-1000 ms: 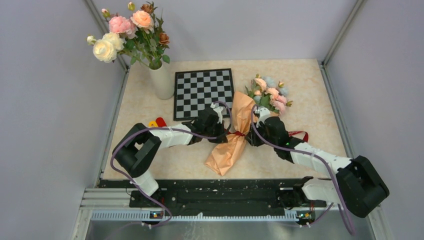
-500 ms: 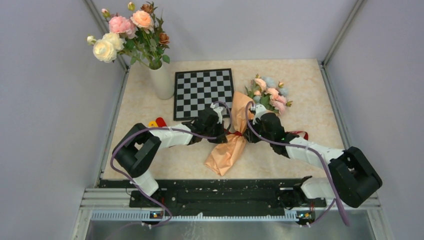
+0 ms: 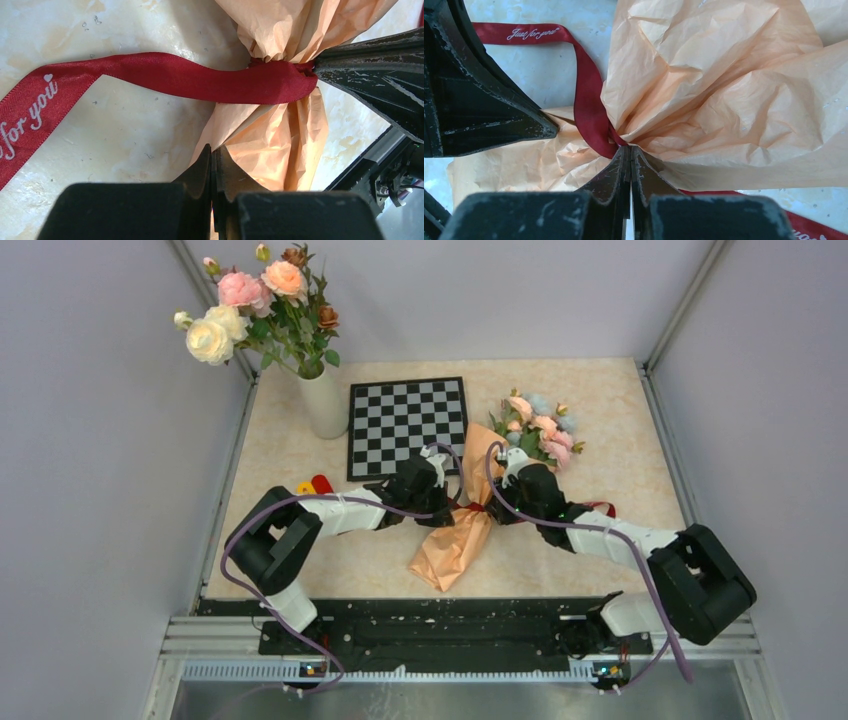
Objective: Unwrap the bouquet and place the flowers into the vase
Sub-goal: Untie the ribbon from the wrapping paper.
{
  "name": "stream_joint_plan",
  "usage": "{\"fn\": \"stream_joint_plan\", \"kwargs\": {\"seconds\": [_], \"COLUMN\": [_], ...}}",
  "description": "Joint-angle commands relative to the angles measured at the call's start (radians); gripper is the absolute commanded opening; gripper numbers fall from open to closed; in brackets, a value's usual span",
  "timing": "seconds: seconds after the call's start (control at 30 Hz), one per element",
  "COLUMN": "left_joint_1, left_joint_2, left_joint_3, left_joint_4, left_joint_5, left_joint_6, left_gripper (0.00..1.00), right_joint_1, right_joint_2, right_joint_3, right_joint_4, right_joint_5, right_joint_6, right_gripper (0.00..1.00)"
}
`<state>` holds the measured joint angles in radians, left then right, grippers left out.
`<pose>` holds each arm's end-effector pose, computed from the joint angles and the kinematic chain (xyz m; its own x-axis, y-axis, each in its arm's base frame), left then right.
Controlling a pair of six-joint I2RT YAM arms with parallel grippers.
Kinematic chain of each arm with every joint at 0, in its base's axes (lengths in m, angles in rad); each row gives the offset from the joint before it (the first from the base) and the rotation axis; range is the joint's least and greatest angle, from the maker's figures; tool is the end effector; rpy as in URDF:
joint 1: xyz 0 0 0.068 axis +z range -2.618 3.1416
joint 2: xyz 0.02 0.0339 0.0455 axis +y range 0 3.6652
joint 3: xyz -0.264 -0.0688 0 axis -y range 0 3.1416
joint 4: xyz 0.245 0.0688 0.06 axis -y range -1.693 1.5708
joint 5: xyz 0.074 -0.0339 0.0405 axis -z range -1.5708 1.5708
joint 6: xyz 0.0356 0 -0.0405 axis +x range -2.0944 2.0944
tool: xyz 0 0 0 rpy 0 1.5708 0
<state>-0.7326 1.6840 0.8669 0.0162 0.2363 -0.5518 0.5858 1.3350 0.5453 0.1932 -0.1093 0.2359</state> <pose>0.2448 -0.2315 0.1602 -0.8589 0.0872 -0.5046 0.3771 0.7744 -0.5080 0.2178 0.1492 0.1770 -0.6011 -0.1200 -0.7901 -0.4981 0.8294 0.2529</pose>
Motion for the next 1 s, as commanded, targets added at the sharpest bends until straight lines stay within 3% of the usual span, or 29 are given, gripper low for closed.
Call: {"fn": "stream_joint_plan", "kwargs": {"seconds": [0.0,0.43,0.8,0.97], "left_joint_1": [0.004,0.003,0.007,0.007], "left_joint_2": [-0.035,-0.035,-0.035,-0.036], "left_joint_3": [0.017,0.008,0.006,0.007], "left_joint_4": [-0.012,-0.044,-0.056,-0.054], "left_joint_5": [-0.023,-0.085,-0.091,-0.089], "left_joint_6": [-0.015,-0.040,-0.044,-0.043], "left_gripper": [0.00,0.00,0.00,0.00], "right_joint_1": [-0.009,-0.009,-0.009,-0.009], "right_joint_2": [0.001,-0.095,-0.149,-0.150], "right_joint_3": [0.039,-0.052,-0.076,-0.028], "right_joint_4": [0.052,0.067,0.032,-0.019], "right_joint_5": [-0.003,0.039,-0.016,-0.056], "right_joint_6": [-0.007,0.023,0.049,0.041], "right_gripper": [0.00,0.00,0.00,0.12]}}
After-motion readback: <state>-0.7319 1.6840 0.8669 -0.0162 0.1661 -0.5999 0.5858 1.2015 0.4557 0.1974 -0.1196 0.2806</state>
